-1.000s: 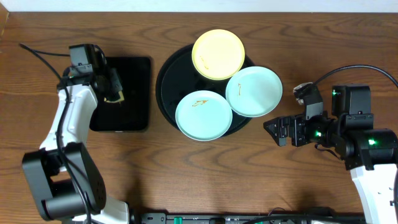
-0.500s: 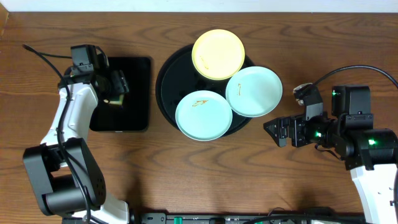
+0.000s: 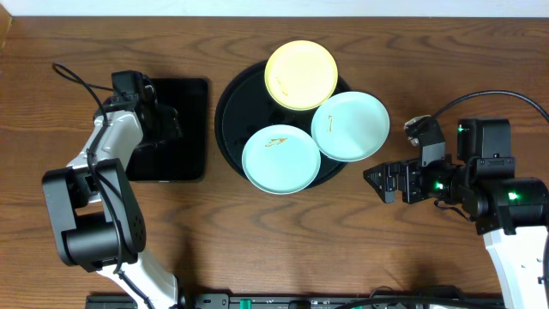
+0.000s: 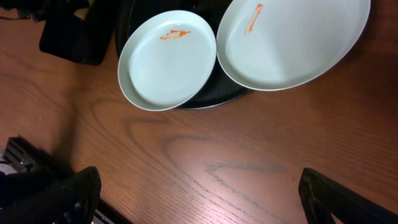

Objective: Clean dirty plates on tray and stack at the side
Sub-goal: 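Reach the right gripper to the rim of the right pale green plate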

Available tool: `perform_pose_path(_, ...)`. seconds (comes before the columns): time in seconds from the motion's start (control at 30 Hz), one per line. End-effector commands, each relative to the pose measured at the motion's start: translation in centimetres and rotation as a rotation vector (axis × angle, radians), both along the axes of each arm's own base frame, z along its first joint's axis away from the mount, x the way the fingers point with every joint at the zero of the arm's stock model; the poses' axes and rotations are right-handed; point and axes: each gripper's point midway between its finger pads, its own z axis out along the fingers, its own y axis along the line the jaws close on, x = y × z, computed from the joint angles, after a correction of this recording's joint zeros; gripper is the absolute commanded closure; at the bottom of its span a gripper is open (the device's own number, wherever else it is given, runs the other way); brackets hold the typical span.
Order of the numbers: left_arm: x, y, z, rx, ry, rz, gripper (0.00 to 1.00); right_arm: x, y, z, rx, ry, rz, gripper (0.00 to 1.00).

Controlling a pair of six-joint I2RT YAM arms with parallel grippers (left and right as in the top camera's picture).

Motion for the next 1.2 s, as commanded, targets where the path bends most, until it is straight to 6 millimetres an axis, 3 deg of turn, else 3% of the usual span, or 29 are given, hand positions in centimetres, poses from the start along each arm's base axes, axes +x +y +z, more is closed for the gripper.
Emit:
perform_pose_path(0.0,0.6,-0.6,0.9,-0.022,-0.035,-0.038,0.28,0.1,0.2,0.4,-0.006,-0.020,0.022,0.01)
perform_pose_path(0.07,0.9,-1.6,1.8,-0.072,-0.062,-0.059,0.41,0.1,0.2,0.4,-0.006,-0.023,0.022,0.01)
perform_pose_path(0.17,0.9,-2.0,2.8,-0.086,-0.085,-0.068,0.45,0.2,0.2,0.4,-0.006,-0.025,0.022,0.01)
perform_pose_path(0.37,1.9,-0.5,4.0,-0.006,-0.137,-0.045,0.44,0.1,0.2,0.4,-0.005,-0.023,0.022,0.01)
perform_pose_path(0.43,2.2,-0.5,4.2,0.009,-0.153,-0.071,0.34,0.1,0.2,0.4,-0.006,-0.022,0.022,0.01)
perform_pose_path(0.5,2.8,-0.4,4.2,0.032,-0.171,-0.111,0.30,0.1,0.2,0.4,-0.005,-0.022,0.022,0.01)
perform_pose_path(0.73,4.0,0.6,2.1,0.087,-0.171,-0.118,0.20,0.0,0.2,0.3,-0.007,-0.016,0.022,0.01)
perform_pose_path(0.97,5.1,1.0,-0.4,0.095,-0.175,-0.117,0.20,0.0,0.1,0.2,-0.013,-0.014,0.018,0.01)
perform_pose_path(1.17,4.7,0.8,-1.0,0.084,-0.150,-0.120,0.20,0.0,0.1,0.3,-0.013,-0.015,0.018,0.01)
